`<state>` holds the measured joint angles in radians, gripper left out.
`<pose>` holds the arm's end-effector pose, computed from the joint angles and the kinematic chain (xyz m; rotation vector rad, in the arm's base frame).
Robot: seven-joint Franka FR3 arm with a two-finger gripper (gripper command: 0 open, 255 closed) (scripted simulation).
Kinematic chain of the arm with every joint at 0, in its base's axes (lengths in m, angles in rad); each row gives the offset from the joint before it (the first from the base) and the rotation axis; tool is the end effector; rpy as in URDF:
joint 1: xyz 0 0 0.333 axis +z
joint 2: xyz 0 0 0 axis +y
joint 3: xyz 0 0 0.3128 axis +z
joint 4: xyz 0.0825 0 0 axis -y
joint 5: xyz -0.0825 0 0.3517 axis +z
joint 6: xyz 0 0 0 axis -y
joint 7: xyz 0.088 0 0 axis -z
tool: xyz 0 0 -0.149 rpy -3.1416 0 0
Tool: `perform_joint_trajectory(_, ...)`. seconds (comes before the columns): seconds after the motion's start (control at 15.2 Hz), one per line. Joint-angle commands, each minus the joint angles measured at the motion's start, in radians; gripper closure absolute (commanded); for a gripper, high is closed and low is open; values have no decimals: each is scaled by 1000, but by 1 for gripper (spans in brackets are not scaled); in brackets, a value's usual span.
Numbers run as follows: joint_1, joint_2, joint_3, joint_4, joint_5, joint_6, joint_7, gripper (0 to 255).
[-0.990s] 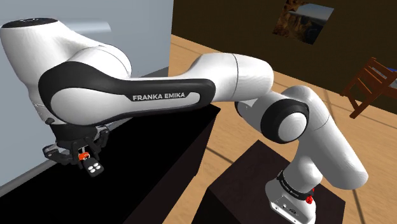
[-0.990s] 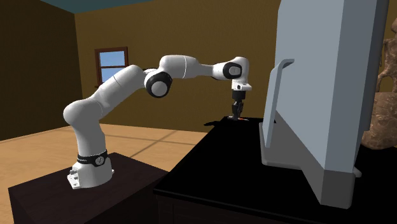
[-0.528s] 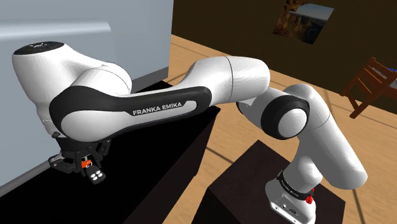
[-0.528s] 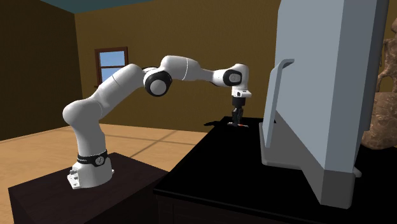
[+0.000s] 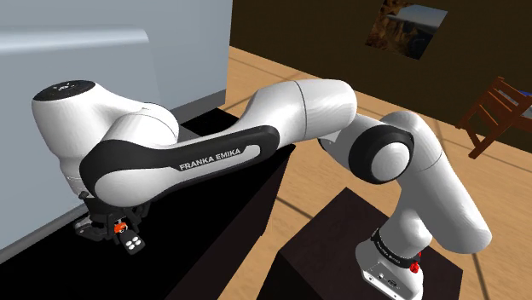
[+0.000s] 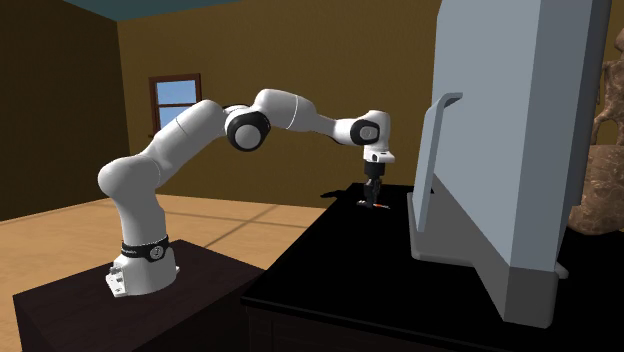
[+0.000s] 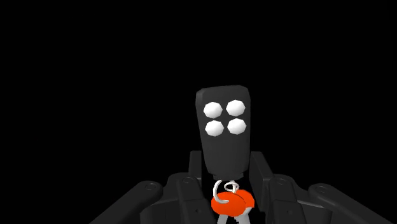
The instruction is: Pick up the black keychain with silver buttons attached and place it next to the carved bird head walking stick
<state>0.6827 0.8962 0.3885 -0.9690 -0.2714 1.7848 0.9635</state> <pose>0.4598 0.5735 0.3083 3.1352 0.0598 -0.0754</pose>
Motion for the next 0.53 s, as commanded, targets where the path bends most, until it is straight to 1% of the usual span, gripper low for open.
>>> perform_joint_trajectory(0.0, 0, 2, 0, 1, 0, 1, 0, 255)
perform_joint_trajectory(0.33, 0, 2, 0, 1, 0, 1, 0, 255)
perform_joint_trajectory(0.4, 0, 2, 0, 1, 0, 1, 0, 0)
perform_joint_trajectory(0.46, 0, 2, 0, 1, 0, 1, 0, 0)
